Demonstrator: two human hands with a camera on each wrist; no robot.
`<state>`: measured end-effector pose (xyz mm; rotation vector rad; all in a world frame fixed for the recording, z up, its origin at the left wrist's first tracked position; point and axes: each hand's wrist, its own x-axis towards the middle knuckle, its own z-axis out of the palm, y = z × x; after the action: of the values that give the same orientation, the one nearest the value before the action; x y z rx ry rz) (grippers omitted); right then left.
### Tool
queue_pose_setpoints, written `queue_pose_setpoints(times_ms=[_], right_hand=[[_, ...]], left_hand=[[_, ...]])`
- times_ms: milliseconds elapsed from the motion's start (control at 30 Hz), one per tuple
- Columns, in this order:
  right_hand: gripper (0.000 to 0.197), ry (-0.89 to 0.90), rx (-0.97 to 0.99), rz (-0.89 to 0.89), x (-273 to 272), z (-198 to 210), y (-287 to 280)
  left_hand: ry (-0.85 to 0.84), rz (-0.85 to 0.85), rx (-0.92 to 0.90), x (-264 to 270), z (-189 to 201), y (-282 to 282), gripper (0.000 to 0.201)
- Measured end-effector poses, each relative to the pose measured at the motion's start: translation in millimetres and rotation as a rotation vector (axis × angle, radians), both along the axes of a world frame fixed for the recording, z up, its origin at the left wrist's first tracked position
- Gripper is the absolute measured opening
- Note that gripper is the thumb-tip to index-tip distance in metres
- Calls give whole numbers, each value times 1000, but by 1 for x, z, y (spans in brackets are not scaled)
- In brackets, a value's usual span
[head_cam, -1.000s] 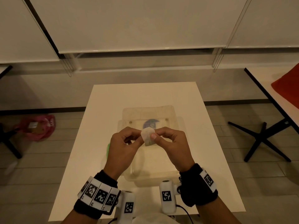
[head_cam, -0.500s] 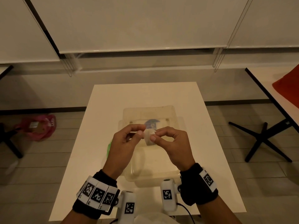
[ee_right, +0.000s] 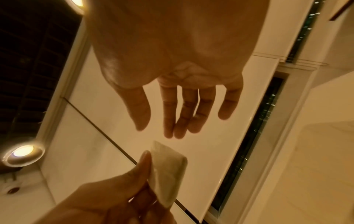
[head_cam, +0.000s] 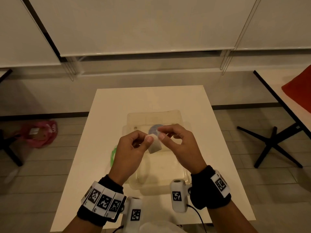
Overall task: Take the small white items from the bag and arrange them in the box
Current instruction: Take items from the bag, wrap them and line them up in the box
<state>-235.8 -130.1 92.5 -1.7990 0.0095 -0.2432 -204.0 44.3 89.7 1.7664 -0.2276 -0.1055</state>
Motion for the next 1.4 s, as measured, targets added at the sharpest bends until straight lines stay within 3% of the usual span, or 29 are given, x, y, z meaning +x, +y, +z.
queue_pose_setpoints(times_ms=[133,467,533,767,1000,1100,1167,1267,1400], right_hand=[[5,-43,-112,46,7,0,1],[9,29,-54,25,6,10,0],[14,23,-147,73,8,15,-2],[4,11,-511,155,18,25,-8],[2,29,-520,166,19,24,-10],[2,54,-534,170,21,20,-17],[1,72,-557,168,24,14,-25],[1,123,-619,160,30,1,-42],[3,228,-731,119,37,-28,-67]], left_hand=[[25,-34,-38,-4,3,-2,12],[42,-27,1,-7,2,0,4],[10,-33,53,-7,0,0,5],[14,-44,150,-8,-2,-2,3],[89,-38,71,-11,0,-1,9],[83,-24,99,-12,-6,6,23],[106,-19,133,-11,-11,15,22],[207,-96,191,-13,-21,42,11],[366,-356,398,-27,-47,87,3]])
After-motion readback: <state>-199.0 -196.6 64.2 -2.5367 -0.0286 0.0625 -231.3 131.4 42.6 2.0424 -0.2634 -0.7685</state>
